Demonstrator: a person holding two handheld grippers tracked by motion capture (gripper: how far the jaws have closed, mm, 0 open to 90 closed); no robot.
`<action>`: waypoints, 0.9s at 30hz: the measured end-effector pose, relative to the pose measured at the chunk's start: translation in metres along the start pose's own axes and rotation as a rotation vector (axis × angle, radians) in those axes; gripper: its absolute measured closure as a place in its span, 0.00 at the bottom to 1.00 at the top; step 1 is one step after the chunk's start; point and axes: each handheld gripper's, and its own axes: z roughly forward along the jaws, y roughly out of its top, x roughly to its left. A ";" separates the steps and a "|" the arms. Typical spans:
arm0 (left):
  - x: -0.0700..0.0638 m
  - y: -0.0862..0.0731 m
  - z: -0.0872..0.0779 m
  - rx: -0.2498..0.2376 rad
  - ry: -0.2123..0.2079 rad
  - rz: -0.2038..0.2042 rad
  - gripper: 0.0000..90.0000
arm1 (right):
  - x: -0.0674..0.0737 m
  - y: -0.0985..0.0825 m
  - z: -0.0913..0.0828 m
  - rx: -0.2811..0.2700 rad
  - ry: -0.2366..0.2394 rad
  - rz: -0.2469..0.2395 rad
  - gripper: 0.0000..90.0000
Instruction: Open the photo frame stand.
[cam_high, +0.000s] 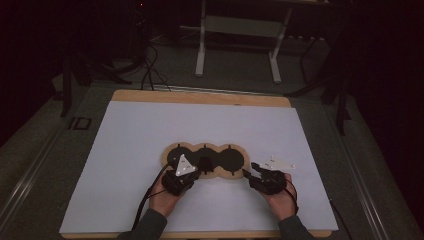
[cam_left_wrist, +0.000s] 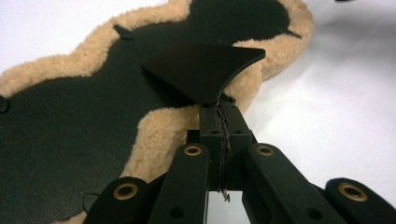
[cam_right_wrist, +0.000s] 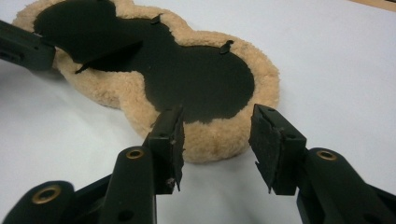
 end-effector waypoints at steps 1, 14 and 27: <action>0.000 0.001 0.000 -0.007 0.003 -0.003 1.00 | 0.000 0.000 0.000 0.001 0.000 0.000 0.61; 0.005 0.014 -0.004 -0.020 0.017 -0.008 0.99 | 0.000 0.000 0.000 0.003 0.002 -0.002 0.61; -0.002 0.014 -0.005 -0.023 -0.002 0.019 0.95 | 0.000 0.000 0.001 0.007 0.004 -0.003 0.61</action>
